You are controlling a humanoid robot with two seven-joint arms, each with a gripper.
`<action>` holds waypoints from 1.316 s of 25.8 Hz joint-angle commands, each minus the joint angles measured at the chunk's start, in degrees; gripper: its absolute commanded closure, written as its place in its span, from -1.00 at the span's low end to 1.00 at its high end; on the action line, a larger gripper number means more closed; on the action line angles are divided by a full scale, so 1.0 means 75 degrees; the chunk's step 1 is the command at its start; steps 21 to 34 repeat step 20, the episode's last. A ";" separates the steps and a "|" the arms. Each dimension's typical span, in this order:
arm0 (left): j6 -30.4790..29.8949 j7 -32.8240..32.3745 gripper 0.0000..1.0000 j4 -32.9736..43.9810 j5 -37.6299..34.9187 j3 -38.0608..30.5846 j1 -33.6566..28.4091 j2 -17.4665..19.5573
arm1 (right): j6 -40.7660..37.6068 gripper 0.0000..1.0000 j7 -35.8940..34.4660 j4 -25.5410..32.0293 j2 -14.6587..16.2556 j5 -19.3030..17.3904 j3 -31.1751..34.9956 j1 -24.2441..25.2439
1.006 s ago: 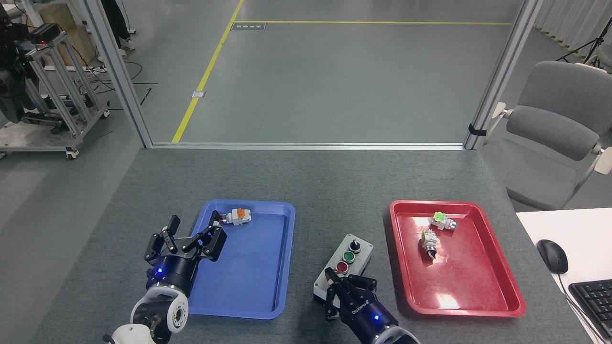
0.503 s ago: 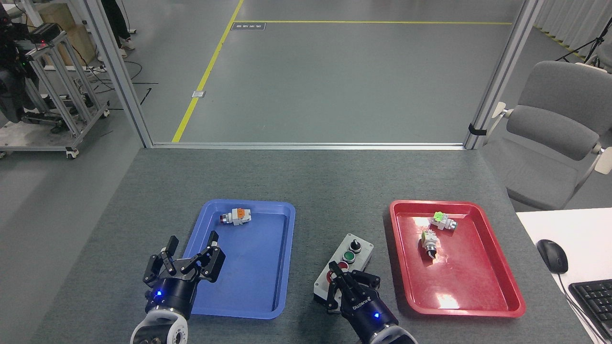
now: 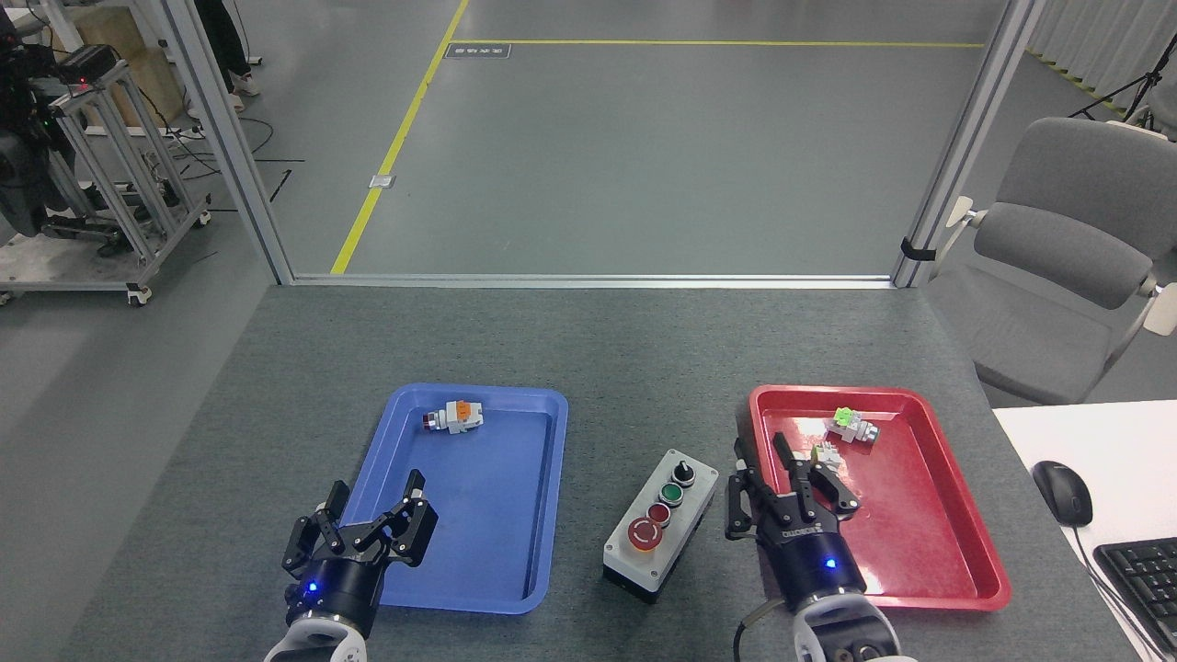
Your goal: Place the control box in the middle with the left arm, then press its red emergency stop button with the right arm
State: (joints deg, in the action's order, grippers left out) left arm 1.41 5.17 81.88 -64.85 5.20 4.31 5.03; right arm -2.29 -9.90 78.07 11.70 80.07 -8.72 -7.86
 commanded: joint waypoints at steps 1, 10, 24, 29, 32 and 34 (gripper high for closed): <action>-0.0012 0.0001 -0.98 -0.0007 0.0033 -0.0002 -0.0001 -0.0002 | 0.0047 -0.97 0.0066 0.0032 0.0104 0.0000 0.0834 0.0263; -0.0012 0.0001 -0.98 -0.0007 0.0033 -0.0002 -0.0001 -0.0002 | 0.0000 -0.97 -0.0027 0.0102 0.0151 -0.0011 0.1655 0.0908; -0.0012 0.0001 -0.98 -0.0007 0.0033 -0.0002 -0.0001 -0.0002 | 0.0106 -0.97 -0.0016 0.0348 0.0303 -0.0035 0.1655 0.1213; -0.0012 0.0001 -0.98 -0.0007 0.0033 -0.0002 -0.0001 -0.0002 | 0.0106 -0.97 -0.0016 0.0348 0.0303 -0.0035 0.1655 0.1213; -0.0012 0.0001 -0.98 -0.0007 0.0033 -0.0002 -0.0001 -0.0002 | 0.0106 -0.97 -0.0016 0.0348 0.0303 -0.0035 0.1655 0.1213; -0.0012 0.0001 -0.98 -0.0007 0.0033 -0.0002 -0.0001 -0.0002 | 0.0106 -0.97 -0.0016 0.0348 0.0303 -0.0035 0.1655 0.1213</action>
